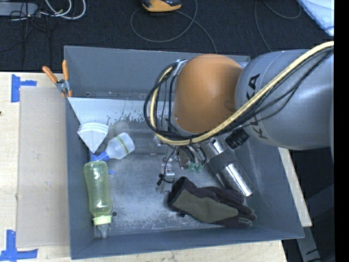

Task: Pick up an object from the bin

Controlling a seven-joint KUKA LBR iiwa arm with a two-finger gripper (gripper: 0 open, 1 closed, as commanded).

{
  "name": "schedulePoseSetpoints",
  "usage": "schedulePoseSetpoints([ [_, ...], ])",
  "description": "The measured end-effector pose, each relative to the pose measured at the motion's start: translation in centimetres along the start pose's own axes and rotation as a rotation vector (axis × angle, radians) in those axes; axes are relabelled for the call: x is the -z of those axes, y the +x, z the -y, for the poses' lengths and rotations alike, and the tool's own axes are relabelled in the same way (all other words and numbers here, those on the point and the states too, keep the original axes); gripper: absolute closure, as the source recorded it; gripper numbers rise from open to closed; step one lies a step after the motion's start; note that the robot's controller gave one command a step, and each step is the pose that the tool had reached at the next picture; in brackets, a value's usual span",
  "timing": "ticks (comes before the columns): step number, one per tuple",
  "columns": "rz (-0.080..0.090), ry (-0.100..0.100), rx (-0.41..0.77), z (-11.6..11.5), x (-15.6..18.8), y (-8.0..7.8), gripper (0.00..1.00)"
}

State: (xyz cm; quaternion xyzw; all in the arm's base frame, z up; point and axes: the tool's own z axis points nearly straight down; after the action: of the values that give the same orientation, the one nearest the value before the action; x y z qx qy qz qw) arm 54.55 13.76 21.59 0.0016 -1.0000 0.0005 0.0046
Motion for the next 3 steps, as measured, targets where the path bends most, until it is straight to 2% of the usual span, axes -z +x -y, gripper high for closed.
schedulePoseSetpoints([
  [1, 0.008, -0.001, -0.004, 0.1, 0.4, -0.2, 0.00],
  [2, 0.014, -0.002, 0.191, 1.5, -3.2, -0.4, 0.00],
  [3, 0.006, 0.000, 0.401, 10.5, -5.5, -1.1, 0.00],
])
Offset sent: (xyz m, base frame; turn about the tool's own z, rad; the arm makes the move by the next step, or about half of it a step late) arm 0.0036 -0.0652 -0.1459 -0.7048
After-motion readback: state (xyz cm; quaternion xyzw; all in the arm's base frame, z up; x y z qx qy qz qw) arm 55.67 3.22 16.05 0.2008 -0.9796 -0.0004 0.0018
